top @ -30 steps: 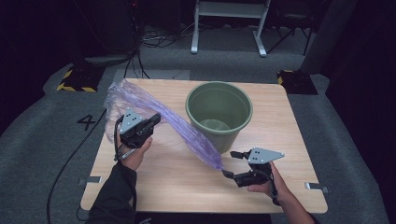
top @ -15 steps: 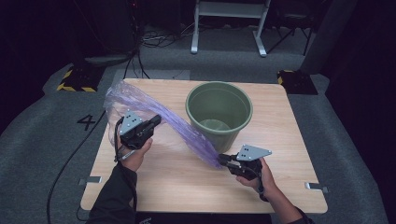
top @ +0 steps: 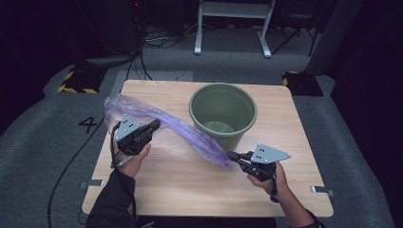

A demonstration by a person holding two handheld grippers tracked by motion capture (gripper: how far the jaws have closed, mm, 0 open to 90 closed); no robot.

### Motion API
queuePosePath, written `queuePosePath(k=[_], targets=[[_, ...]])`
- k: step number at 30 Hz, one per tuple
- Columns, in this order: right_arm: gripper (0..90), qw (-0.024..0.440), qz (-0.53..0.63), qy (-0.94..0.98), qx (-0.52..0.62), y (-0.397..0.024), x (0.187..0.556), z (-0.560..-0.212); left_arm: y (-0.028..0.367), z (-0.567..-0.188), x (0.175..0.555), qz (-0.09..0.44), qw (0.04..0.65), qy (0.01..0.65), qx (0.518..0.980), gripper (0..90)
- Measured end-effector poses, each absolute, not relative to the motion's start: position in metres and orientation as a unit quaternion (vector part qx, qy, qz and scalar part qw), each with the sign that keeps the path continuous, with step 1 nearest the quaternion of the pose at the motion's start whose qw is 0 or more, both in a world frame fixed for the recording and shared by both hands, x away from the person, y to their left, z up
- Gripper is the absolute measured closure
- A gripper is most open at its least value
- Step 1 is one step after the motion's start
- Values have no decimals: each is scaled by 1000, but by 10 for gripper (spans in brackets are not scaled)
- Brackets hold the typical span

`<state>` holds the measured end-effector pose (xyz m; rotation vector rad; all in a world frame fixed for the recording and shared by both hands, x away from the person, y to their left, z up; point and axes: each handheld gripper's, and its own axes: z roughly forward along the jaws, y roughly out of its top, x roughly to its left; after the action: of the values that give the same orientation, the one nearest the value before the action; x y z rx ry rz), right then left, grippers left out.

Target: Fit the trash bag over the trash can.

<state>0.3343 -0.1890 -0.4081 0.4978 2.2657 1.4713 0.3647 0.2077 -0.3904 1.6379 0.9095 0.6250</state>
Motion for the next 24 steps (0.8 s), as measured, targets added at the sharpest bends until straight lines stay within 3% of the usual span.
queuePosePath(k=[7,11,12,13,15,19,24], targets=[[900,224,524,811,136,-188,330,-372,222,-388,354,268,573,389,670,898],[900,205,530,812,128,-187,331,-363,222,-384,347,274,582,386,661,898],[860,203,530,814,127,-185,329,-365,221,-382,346,275,583,383,662,898],[733,205,527,814,131,-182,328,-367,219,-382,345,276,582,381,663,898],[564,195,523,820,128,-174,327,-376,216,-382,344,277,580,380,666,898],[326,188,514,824,143,-159,329,-402,213,-386,345,275,572,379,674,898],[225,170,507,828,169,-146,333,-431,210,-390,346,268,566,380,681,898]])
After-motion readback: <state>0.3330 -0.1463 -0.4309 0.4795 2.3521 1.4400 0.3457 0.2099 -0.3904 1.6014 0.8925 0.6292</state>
